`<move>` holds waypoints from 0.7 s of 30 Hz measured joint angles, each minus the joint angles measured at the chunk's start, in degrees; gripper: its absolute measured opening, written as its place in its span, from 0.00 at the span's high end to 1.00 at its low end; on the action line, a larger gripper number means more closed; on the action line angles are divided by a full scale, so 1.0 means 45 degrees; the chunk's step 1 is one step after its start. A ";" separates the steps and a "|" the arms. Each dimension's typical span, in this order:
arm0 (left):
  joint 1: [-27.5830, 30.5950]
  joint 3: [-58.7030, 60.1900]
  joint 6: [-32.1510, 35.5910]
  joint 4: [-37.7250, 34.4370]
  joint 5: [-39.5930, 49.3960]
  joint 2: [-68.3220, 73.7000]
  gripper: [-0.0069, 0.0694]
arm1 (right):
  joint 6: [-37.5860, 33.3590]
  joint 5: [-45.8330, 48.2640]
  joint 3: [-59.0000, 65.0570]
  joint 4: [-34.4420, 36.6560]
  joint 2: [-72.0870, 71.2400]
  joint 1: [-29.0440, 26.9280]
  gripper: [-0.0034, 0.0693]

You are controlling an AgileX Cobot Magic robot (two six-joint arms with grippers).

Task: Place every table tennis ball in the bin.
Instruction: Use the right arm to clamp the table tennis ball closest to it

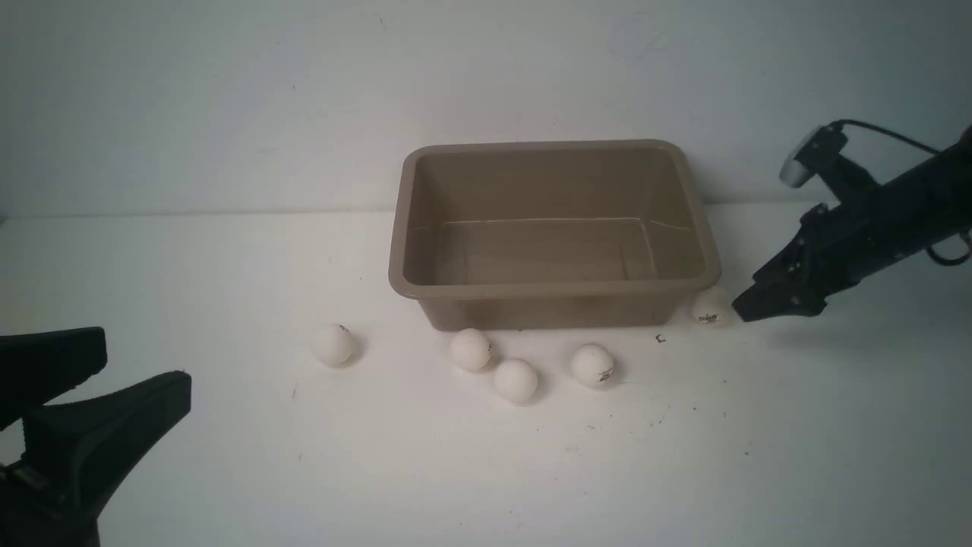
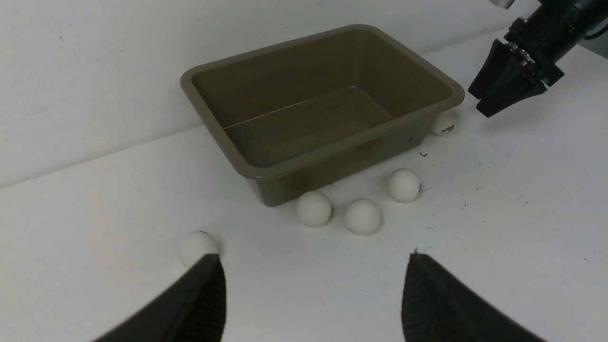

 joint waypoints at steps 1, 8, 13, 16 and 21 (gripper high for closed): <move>0.0000 0.0000 0.0095 0.0000 0.0000 0.0000 0.32 | -0.0251 -0.0122 0.0000 -0.0045 0.0029 0.0135 0.35; 0.0000 0.0000 0.0323 0.0000 0.0000 0.0000 0.32 | -0.0654 -0.1292 -0.0021 -0.0345 0.0029 0.0806 0.35; 0.0000 0.0000 0.0365 0.0000 0.0000 0.0000 0.32 | -0.0654 -0.1937 -0.0021 -0.0634 0.0029 0.1055 0.35; 0.0000 0.0000 0.0400 0.0000 0.0000 0.0000 0.32 | -0.0642 -0.2145 -0.0021 -0.0671 0.0029 0.1088 0.35; 0.0000 0.0000 0.0427 0.0000 0.0000 0.0000 0.32 | -0.0602 -0.2343 -0.0021 -0.0789 0.0029 0.1088 0.35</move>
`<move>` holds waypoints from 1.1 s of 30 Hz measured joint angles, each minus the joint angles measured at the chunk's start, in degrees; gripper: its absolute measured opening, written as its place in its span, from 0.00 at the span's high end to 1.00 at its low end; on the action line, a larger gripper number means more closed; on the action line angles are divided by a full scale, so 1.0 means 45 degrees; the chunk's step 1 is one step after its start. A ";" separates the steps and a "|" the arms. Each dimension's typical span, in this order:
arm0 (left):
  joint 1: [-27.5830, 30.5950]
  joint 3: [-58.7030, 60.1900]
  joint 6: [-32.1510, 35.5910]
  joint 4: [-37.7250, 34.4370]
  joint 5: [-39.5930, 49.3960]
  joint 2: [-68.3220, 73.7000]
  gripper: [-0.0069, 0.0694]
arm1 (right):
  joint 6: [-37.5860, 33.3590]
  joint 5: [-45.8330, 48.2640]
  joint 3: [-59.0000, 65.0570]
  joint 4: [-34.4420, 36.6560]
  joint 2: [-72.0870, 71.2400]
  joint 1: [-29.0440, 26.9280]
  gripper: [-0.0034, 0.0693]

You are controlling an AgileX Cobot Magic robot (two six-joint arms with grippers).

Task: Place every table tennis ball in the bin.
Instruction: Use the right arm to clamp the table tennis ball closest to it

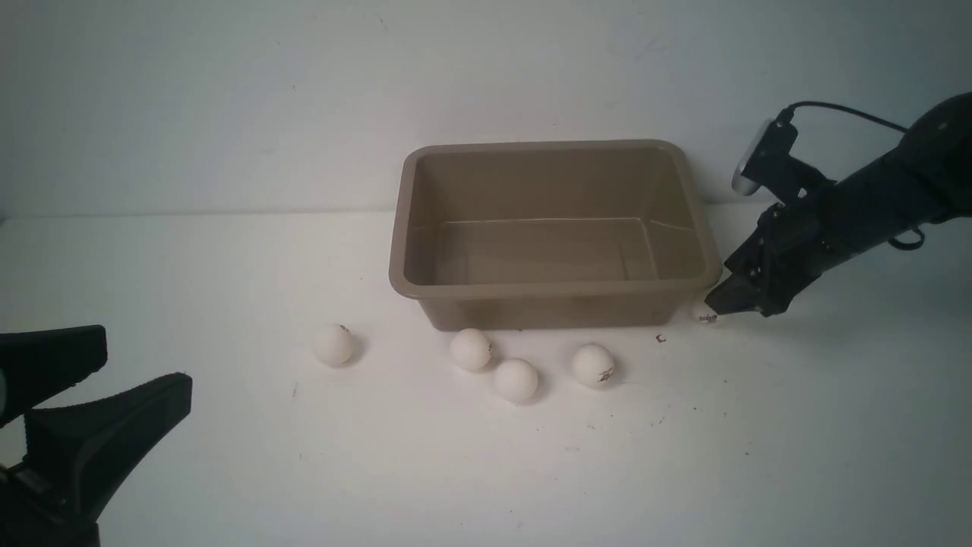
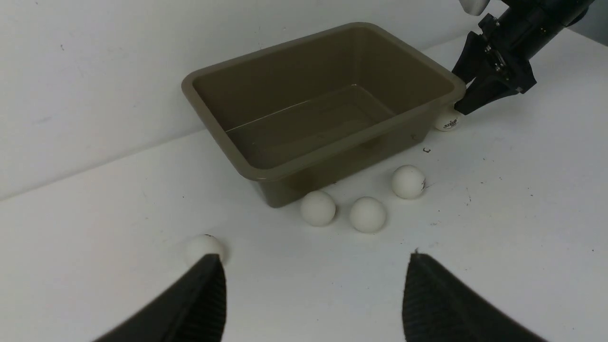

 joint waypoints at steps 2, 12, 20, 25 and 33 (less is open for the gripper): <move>0.0000 0.0000 0.0008 0.0000 0.0000 0.0000 0.32 | 0.0009 0.0000 0.0000 -0.0013 0.0034 0.0000 0.35; 0.0000 0.0000 0.0014 0.0000 0.0000 0.0000 0.32 | 0.0044 -0.0030 -0.0010 0.0000 0.0768 0.0060 0.35; 0.0000 0.0000 0.0055 0.0000 0.0000 0.0000 0.32 | -0.0013 -0.0322 -0.0010 0.0274 0.1046 0.0136 0.36; 0.0000 0.0000 0.0069 0.0000 0.0000 0.0000 0.32 | -0.0002 -0.0905 -0.0010 0.0404 0.1046 0.0136 0.47; 0.0000 0.0000 0.0095 0.0000 0.0000 0.0000 0.32 | -0.0002 -0.2084 -0.0010 0.0733 0.1046 0.0136 0.47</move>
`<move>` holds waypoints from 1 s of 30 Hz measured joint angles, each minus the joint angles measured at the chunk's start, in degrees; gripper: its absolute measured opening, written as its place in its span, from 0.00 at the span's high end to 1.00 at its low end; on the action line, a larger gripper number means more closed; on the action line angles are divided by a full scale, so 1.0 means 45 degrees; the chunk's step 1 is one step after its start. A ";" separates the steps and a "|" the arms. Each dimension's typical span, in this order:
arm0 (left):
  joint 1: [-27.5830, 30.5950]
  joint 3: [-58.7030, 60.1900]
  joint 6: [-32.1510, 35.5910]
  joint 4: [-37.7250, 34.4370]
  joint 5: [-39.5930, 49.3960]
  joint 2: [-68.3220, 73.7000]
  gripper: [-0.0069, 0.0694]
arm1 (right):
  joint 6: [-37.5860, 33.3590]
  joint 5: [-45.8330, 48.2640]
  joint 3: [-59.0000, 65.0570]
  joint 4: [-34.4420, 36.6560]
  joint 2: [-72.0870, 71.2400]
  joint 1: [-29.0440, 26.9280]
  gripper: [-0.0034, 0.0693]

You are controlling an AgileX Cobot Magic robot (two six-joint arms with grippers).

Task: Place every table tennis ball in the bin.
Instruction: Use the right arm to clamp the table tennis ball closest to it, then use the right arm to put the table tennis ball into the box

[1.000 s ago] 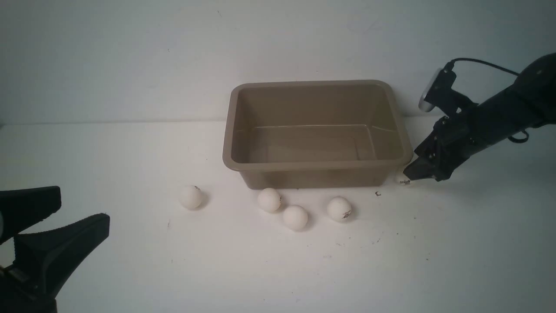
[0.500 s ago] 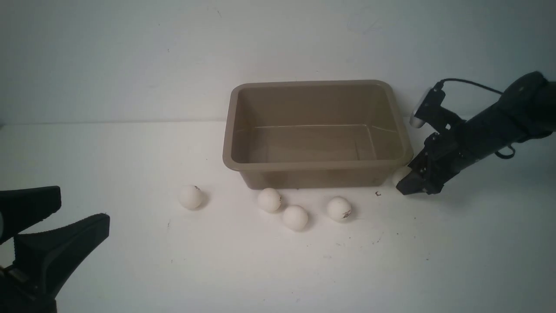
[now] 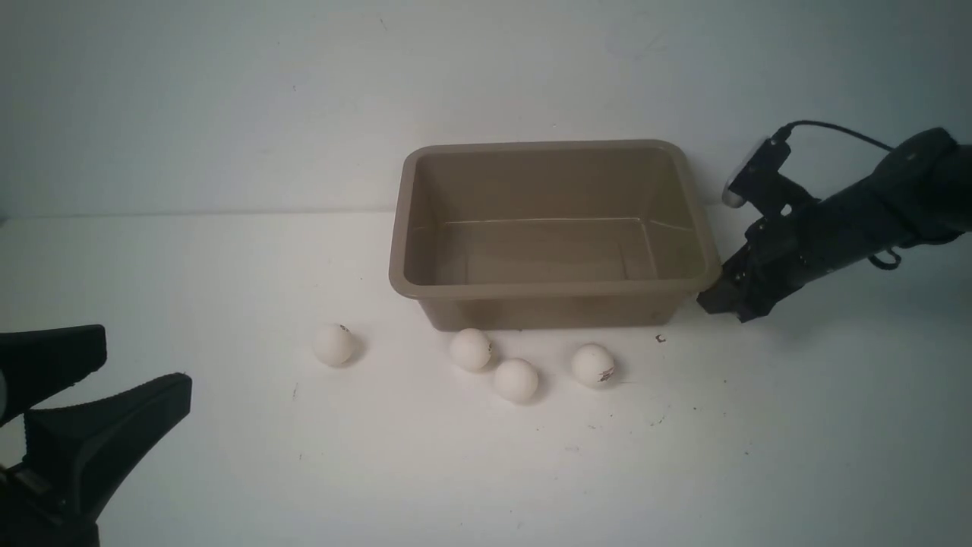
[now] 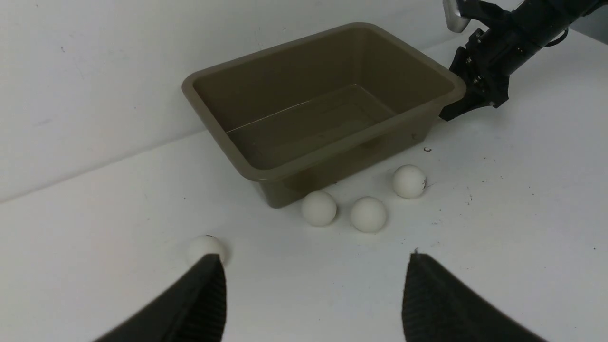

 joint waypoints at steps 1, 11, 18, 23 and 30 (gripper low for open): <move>0.0000 0.0000 0.0000 0.0000 0.0000 0.0000 0.32 | 0.0000 -0.0020 0.0000 -0.0002 -0.0013 0.0000 0.47; 0.0000 0.0000 0.0014 0.0044 0.0000 0.0000 0.32 | 0.0000 -0.0630 0.0000 -0.0169 -0.1422 -0.0761 0.47; 0.0000 0.0000 0.0014 0.0050 0.0000 0.0000 0.32 | -0.0863 -0.0343 0.0000 0.0883 -0.2473 -0.0174 0.47; 0.0000 0.0000 0.0014 0.0050 0.0000 0.0000 0.32 | -0.1640 -0.0539 0.0000 0.1951 -0.2508 0.1146 0.47; 0.0000 0.0000 0.0014 0.0050 0.0012 0.0000 0.32 | -0.1676 -0.2328 0.0000 0.2430 -0.2180 0.2158 0.47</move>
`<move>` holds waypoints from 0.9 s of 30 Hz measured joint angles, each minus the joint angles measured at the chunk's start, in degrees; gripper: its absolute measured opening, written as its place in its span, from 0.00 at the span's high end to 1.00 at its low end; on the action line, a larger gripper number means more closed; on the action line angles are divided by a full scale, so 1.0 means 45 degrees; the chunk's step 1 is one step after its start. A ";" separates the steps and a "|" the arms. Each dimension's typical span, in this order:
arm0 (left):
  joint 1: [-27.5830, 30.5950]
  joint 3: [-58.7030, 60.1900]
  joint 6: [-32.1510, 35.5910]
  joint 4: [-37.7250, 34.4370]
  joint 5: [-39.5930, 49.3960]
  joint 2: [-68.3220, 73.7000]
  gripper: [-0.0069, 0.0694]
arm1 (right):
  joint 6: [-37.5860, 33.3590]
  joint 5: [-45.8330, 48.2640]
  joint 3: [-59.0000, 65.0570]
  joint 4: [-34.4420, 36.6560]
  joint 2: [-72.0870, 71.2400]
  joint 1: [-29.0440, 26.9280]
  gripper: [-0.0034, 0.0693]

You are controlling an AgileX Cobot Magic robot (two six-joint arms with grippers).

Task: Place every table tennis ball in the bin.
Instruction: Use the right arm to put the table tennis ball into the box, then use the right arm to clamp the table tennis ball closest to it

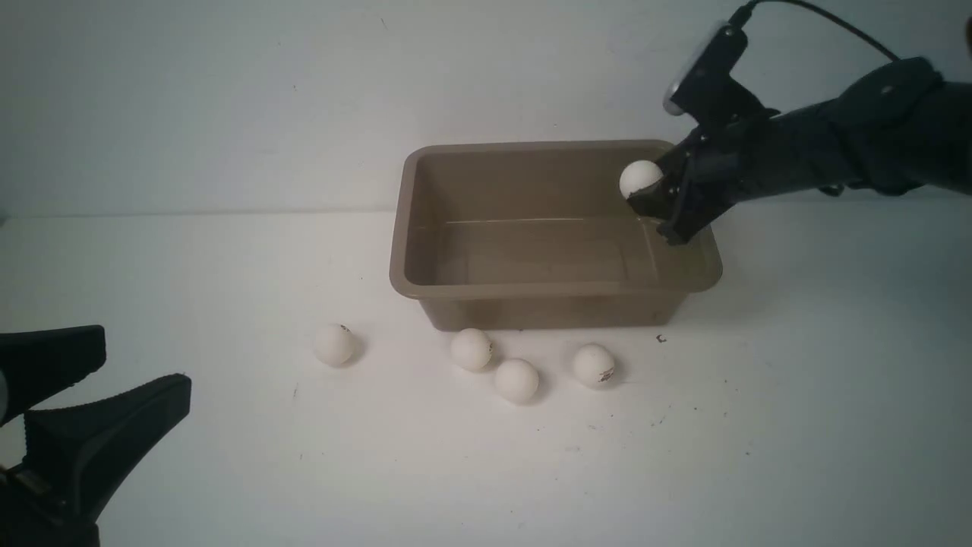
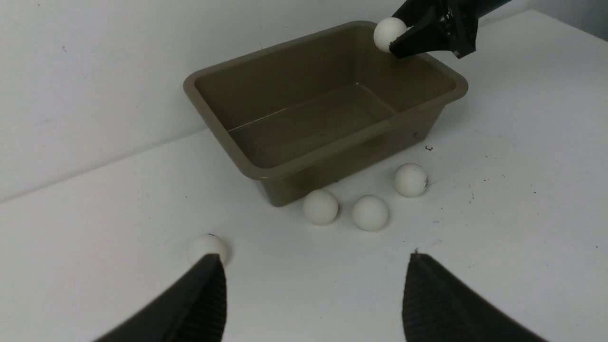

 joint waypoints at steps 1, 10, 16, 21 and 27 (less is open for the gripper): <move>0.0000 0.0000 0.0000 0.0000 0.0000 0.0000 0.32 | 0.0000 -0.0014 0.0000 0.0029 0.0015 0.0000 0.47; 0.0000 0.0000 -0.0036 0.0000 0.0486 0.0000 0.32 | 0.0000 0.0356 0.0000 0.0440 0.0134 0.0000 0.39; 0.0000 0.0000 -0.0220 0.0000 0.0956 0.0000 0.32 | -0.0013 -0.0374 0.0000 0.0875 0.0056 -0.0353 0.26; 0.0000 0.0000 -0.0252 0.0010 0.1170 0.0000 0.32 | -0.0344 0.0017 0.0000 0.1097 -0.0086 -0.0783 0.25; 0.0000 0.0000 -0.0301 0.0010 0.1170 0.0000 0.32 | -0.1001 -0.0290 0.0000 0.0837 -0.0138 -0.1736 0.25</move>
